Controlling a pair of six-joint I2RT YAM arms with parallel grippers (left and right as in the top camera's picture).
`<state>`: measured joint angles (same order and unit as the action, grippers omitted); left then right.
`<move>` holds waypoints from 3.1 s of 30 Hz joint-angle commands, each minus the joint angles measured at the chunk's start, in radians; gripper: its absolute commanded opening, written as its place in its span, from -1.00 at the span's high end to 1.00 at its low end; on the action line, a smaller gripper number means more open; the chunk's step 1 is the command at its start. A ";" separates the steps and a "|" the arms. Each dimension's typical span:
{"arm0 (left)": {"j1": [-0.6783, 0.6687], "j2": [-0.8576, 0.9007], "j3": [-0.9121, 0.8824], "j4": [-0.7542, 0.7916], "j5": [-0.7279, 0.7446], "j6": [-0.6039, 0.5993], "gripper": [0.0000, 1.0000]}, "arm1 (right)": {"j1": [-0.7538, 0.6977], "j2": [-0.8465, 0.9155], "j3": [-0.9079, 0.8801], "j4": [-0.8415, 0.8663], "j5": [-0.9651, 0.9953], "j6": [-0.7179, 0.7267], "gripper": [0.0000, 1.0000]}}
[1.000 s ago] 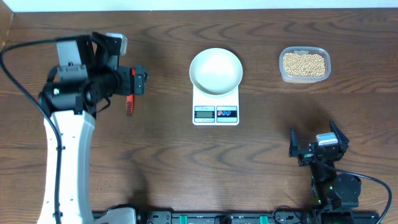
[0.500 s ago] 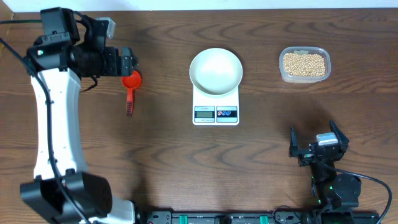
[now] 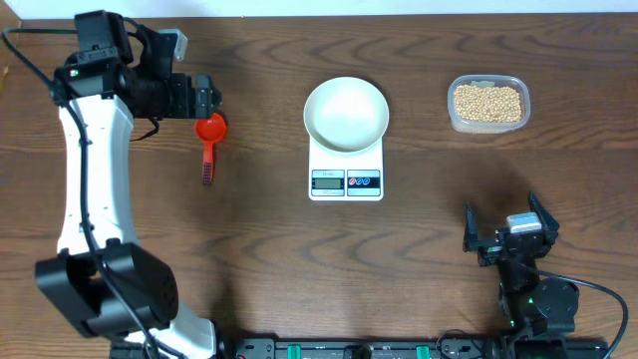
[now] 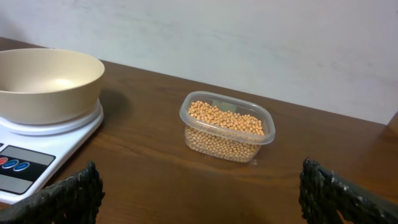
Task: Scoop item into bowl and weigh 50g on scale
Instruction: 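Reach the left gripper to the red scoop handle and grasp it, then lift the red scoop with the left gripper over the bowl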
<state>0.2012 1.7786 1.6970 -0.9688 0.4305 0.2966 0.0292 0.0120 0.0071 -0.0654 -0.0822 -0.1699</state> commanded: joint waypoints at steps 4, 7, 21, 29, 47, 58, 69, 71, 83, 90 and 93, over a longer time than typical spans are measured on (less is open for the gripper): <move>0.002 0.151 0.008 0.015 -0.113 0.028 -0.66 | 0.006 -0.007 -0.002 -0.003 -0.006 0.000 -0.99; 0.002 0.206 0.008 0.046 -0.137 0.027 -0.53 | 0.006 -0.007 -0.002 -0.003 -0.006 0.000 -0.99; 0.002 0.412 0.008 0.207 -0.165 0.024 -0.33 | 0.006 -0.007 -0.002 -0.003 -0.006 0.000 -0.98; 0.002 0.463 0.008 0.209 -0.215 0.019 -0.28 | 0.006 -0.007 -0.002 -0.003 -0.006 0.000 -0.98; 0.000 0.465 -0.044 0.257 -0.214 -0.047 0.56 | 0.006 -0.007 -0.002 -0.003 -0.006 0.000 -0.99; 0.000 0.424 -0.023 0.255 -0.214 -0.242 0.86 | 0.006 -0.007 -0.002 -0.003 -0.006 0.000 -0.98; -0.012 0.043 0.000 0.274 -0.075 -0.995 0.86 | 0.006 -0.007 -0.002 -0.003 -0.006 0.000 -0.99; -0.029 -0.011 0.000 0.267 -0.075 -1.108 0.86 | 0.006 -0.007 -0.002 -0.003 -0.006 0.000 -0.98; -0.304 -0.064 -0.005 0.268 -0.077 -1.312 0.85 | 0.006 -0.007 -0.002 -0.003 -0.006 0.000 -0.99; -0.443 -0.034 -0.006 0.314 -0.077 -1.361 0.85 | 0.005 -0.007 -0.002 -0.006 0.027 -0.055 -0.99; -0.484 -0.027 -0.006 0.336 -0.083 -1.360 0.86 | 0.004 -0.007 -0.002 -0.004 0.047 -0.056 -0.99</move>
<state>-0.2523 1.7397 1.6951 -0.6456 0.3428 -1.0420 0.0292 0.0120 0.0071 -0.0662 -0.0681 -0.2016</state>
